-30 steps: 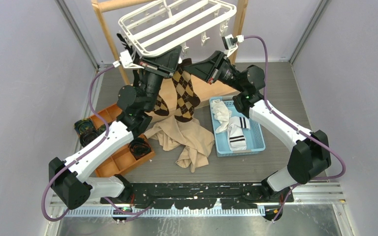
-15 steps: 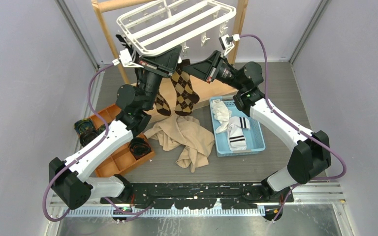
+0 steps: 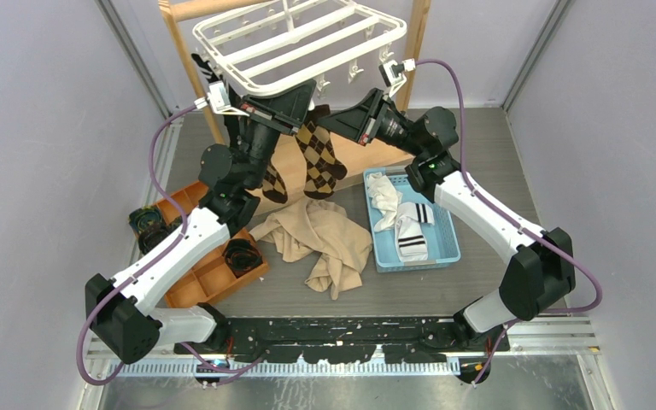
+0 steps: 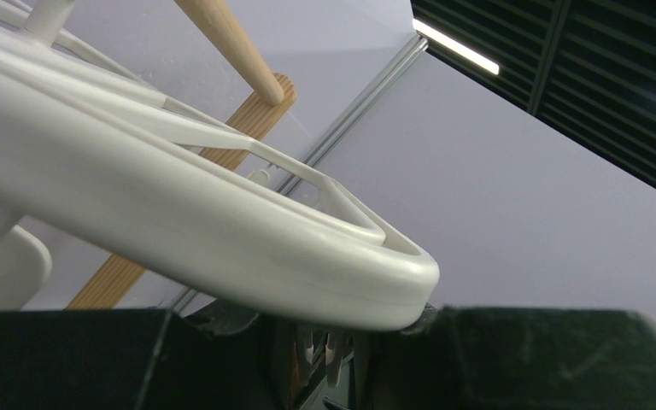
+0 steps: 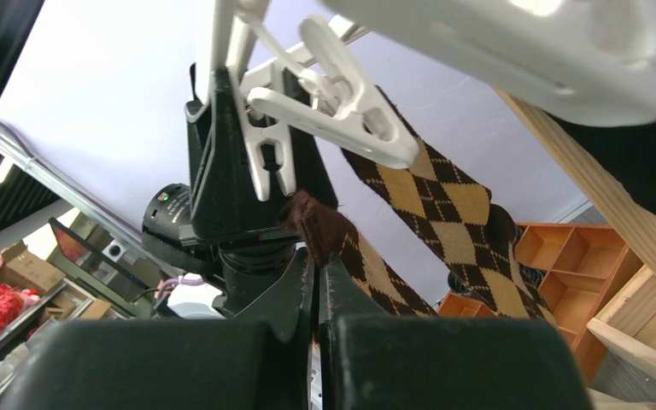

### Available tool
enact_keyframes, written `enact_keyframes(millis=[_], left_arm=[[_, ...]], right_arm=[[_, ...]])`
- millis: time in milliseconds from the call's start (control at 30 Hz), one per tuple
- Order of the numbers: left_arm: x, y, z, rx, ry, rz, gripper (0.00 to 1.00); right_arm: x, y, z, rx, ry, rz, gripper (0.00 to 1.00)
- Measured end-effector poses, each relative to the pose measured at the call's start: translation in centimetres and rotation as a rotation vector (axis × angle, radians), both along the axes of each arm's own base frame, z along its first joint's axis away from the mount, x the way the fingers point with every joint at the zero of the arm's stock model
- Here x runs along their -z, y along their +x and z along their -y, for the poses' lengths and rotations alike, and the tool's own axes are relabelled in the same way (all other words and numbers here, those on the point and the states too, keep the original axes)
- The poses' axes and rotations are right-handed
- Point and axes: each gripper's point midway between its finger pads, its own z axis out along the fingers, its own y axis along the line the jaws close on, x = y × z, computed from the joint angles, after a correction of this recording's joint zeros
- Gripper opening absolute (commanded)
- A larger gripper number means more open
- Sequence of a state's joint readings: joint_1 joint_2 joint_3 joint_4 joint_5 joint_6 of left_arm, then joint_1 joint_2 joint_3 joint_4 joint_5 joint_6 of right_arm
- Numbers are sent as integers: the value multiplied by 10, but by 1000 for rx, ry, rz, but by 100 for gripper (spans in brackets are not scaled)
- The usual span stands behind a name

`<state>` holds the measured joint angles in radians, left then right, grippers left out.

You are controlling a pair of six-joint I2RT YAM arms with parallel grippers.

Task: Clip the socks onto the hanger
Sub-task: Clamp the sock onto the hanger.

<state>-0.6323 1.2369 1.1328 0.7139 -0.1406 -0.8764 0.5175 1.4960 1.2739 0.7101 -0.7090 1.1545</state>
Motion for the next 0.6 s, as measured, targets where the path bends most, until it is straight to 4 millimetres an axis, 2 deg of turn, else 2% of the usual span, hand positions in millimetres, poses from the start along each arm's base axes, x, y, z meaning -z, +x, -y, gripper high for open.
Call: enact_keyframes(millis=[300, 600], left_arm=[[2, -1, 4, 16, 27, 14, 0], [2, -2, 6, 26, 36, 20, 0]], right_arm=[[-20, -21, 9, -28, 22, 67, 1], [-22, -21, 10, -28, 27, 68, 1]])
